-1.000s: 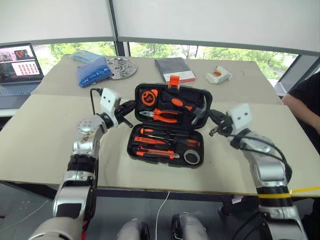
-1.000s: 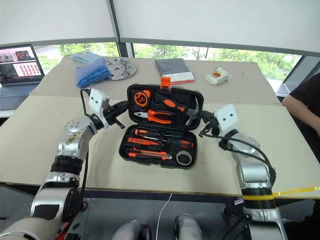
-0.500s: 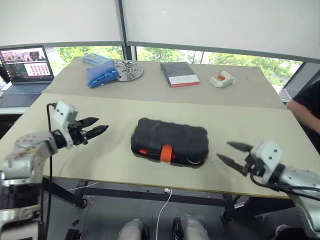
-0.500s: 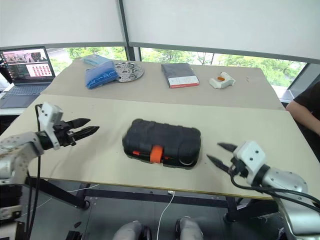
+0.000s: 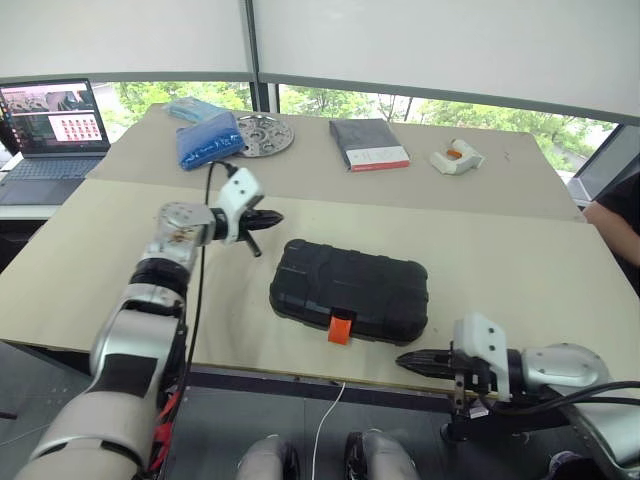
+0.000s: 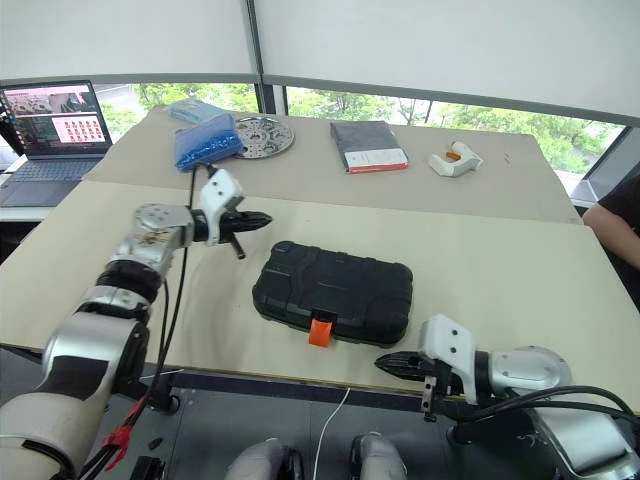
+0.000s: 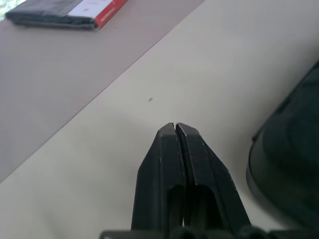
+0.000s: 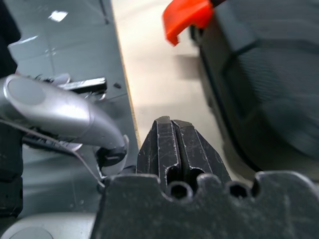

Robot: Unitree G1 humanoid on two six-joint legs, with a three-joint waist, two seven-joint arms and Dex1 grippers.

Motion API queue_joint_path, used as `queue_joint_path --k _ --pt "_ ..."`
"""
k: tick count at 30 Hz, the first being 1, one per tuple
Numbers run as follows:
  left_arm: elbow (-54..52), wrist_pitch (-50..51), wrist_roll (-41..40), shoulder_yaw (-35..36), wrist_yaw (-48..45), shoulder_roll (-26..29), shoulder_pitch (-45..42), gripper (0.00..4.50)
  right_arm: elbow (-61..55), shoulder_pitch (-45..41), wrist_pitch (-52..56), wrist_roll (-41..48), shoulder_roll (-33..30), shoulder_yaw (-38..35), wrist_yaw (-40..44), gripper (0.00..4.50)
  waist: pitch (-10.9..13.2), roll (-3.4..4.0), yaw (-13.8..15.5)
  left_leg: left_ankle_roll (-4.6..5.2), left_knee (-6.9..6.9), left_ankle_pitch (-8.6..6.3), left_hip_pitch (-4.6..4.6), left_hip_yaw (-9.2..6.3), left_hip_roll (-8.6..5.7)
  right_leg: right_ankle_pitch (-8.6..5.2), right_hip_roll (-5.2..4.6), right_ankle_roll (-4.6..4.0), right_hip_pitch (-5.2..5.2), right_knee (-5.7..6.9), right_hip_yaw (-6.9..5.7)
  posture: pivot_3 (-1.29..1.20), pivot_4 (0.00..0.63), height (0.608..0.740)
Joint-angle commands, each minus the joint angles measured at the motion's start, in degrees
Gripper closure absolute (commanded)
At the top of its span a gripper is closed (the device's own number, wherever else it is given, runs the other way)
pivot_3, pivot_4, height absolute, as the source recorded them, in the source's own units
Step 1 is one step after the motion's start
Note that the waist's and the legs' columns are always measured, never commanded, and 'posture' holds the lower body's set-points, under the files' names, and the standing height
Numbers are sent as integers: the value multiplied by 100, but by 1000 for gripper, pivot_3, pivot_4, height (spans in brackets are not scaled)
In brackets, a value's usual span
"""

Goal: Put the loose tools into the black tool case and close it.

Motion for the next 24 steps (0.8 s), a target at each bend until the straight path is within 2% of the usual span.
queue_joint_path --k 1,6,9,12,17,20,24 --pt "340 -390 289 -65 149 -157 -343 4431 120 -244 -67 -352 37 299 -25 4500 1 -2 -5 0 -1 0 0 -1 1 -4 2 9 2 -8 -3 0 150 718" --pt "439 -721 541 -326 -1258 -223 -229 4431 662 -708 -196 -952 178 458 -374 4500 2 -3 -11 -1 6 0 1 0 7 -10 -13 22 3 -9 1 0 150 718" --pt "393 -459 638 -553 -2650 -113 -29 4431 996 -956 -481 -957 197 229 -295 4500 2 -3 -14 -1 26 -1 0 -2 13 -9 -27 23 3 3 0 0 150 718" --pt "244 -262 654 -678 -3594 28 170 4431 1442 -1345 -558 -988 268 73 -389 4500 2 -2 -72 1 36 -3 1 1 15 -10 -27 22 -1 22 4 0 150 718" --pt "-561 431 -252 -918 -3870 281 465 4431 2019 -1738 -777 -1256 330 20 -595 4500 3 -3 -132 1 56 -2 -8 -3 21 -10 -33 21 -10 47 7 0 150 718" --pt "-1106 784 -576 -511 -3821 407 592 4431 2057 -1709 -801 -1260 388 -54 -664 4500 3 -3 -136 1 57 -2 -12 -3 21 -10 -35 20 -17 55 11 0 150 718" --pt "-1580 1436 -845 -60 -3709 577 553 4431 1849 -1443 -659 -1141 170 -270 -485 4500 3 -2 -119 2 66 -1 -31 -2 20 -9 -35 19 -32 62 10 0 150 718"
